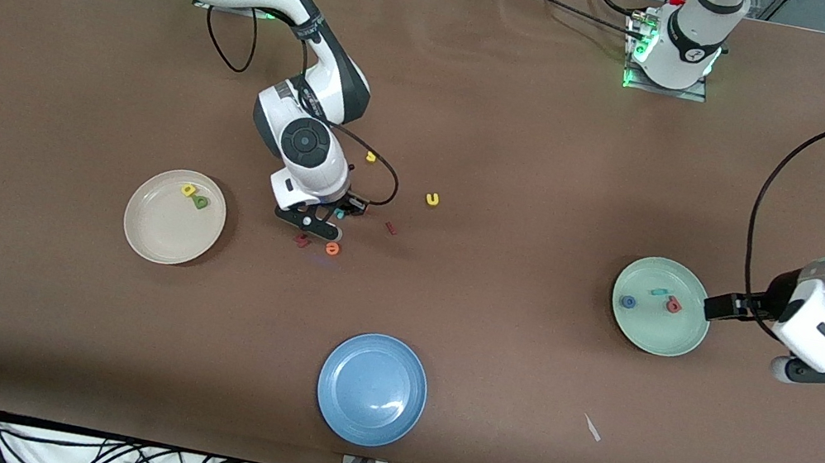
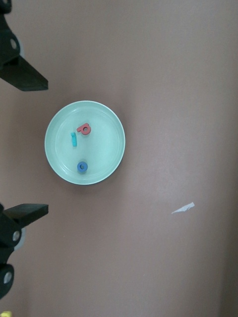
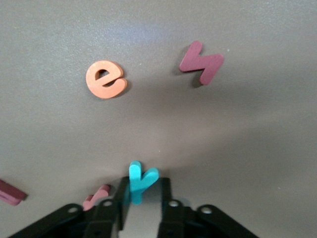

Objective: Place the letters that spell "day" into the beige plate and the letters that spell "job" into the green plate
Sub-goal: 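Carry the cyan y to the beige plate and open the right gripper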

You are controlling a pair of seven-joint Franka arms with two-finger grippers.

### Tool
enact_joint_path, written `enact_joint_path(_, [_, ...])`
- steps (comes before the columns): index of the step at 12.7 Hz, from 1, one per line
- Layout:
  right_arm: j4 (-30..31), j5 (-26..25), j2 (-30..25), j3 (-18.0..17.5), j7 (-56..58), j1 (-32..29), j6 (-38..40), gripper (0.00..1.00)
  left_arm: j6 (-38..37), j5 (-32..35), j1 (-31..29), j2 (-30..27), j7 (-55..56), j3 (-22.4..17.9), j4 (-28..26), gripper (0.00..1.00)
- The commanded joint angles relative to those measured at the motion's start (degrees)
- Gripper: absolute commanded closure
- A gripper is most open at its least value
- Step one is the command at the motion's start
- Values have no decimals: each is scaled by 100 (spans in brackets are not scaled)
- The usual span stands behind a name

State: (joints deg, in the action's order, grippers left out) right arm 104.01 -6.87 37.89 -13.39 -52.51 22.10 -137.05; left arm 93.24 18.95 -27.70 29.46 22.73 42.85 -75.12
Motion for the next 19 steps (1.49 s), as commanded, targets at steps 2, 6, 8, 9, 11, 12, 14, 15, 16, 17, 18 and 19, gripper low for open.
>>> enact_joint_path(2, [58,-86,-45,30,145,-4,2,94,-376,56,115,68,-383,83,261,0])
enact_joint_path(6, [-20,-51,-273,187,644,-30,465,96,-465,82,221,138,-716,48,392,0])
enact_joint_path(8, [-108,-16,-448,267,1030,-100,862,96,-456,65,265,147,-770,65,585,0])
enact_joint_path(9, [-126,1,-545,267,1267,-205,1046,96,-447,65,344,130,-709,74,595,0])
enact_joint_path(11, [-144,10,-677,276,1855,-425,1381,96,-447,100,459,103,-551,66,595,0])
enact_joint_path(12, [-144,10,-756,337,2146,-522,1452,96,-447,100,459,103,-541,74,595,0])
enact_joint_path(14, [-144,10,-914,687,2988,-549,1680,96,-447,100,450,77,-515,83,604,0])
enact_joint_path(15, [-127,10,-985,871,3419,-549,1777,95,-447,100,450,68,-480,83,604,0])
enact_joint_path(16, [-109,19,-1046,1047,3815,-549,1813,95,-438,100,441,68,-454,83,604,0])
enact_joint_path(17, [-74,19,-1090,1241,4193,-558,1822,95,-395,74,441,68,-453,74,604,0])
enact_joint_path(18, [-74,28,-1108,1417,4597,-549,1822,95,-394,56,433,68,-471,83,604,0])
enact_joint_path(19, [-65,28,-1108,1618,4984,-549,1796,95,-394,56,433,68,-462,83,604,0])
